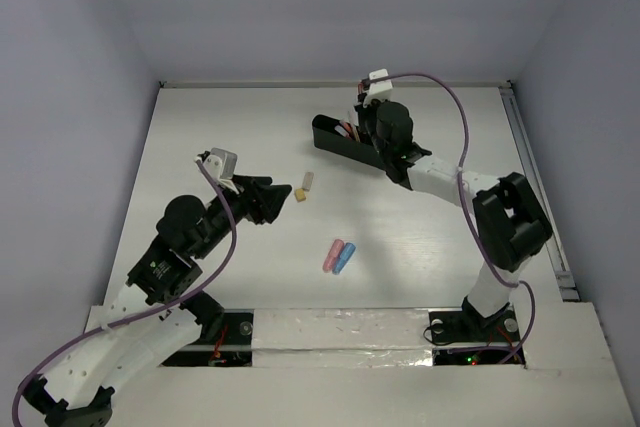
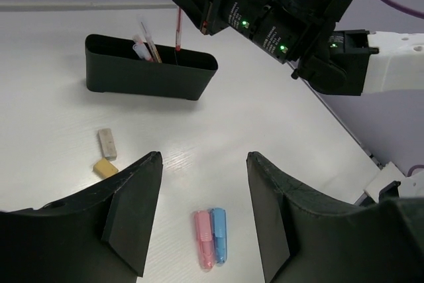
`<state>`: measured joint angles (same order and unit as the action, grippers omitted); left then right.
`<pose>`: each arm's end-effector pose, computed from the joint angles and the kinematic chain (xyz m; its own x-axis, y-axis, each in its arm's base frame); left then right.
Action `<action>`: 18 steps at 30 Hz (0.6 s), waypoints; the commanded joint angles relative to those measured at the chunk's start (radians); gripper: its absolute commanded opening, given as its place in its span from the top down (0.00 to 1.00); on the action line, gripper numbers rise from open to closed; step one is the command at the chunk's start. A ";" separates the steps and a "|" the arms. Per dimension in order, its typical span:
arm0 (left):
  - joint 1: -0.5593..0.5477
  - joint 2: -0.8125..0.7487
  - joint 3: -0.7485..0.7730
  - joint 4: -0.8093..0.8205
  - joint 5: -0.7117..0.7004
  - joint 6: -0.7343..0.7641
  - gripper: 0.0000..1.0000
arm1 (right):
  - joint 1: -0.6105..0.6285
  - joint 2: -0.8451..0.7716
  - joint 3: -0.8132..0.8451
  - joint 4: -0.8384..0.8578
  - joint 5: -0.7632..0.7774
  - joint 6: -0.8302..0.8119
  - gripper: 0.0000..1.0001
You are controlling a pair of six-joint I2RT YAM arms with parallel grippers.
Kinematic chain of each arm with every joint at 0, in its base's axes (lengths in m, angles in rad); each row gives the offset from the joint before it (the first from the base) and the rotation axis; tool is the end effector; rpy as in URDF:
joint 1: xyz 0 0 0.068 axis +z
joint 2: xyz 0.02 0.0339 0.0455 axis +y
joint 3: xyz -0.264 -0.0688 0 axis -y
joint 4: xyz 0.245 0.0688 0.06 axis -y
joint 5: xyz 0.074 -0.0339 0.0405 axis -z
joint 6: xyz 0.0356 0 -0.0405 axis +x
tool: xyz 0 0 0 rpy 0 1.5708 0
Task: Sort the stationery into containers
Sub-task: Place the pen in the storage box.
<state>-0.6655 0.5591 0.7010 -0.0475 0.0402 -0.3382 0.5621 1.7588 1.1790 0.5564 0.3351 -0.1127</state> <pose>0.1087 -0.0872 0.3579 -0.1452 -0.3075 -0.9404 0.6363 0.6988 -0.3267 0.3572 0.2111 0.2863 0.0056 -0.1220 -0.9925 -0.2259 0.9667 -0.1201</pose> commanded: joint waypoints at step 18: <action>0.087 0.013 0.011 0.064 0.110 0.011 0.52 | -0.016 0.076 -0.031 0.128 -0.044 0.050 0.98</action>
<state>-0.5907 0.5671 0.7010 -0.0486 0.1051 -0.3309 0.5507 1.8664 1.1805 0.6136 0.2977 -0.0902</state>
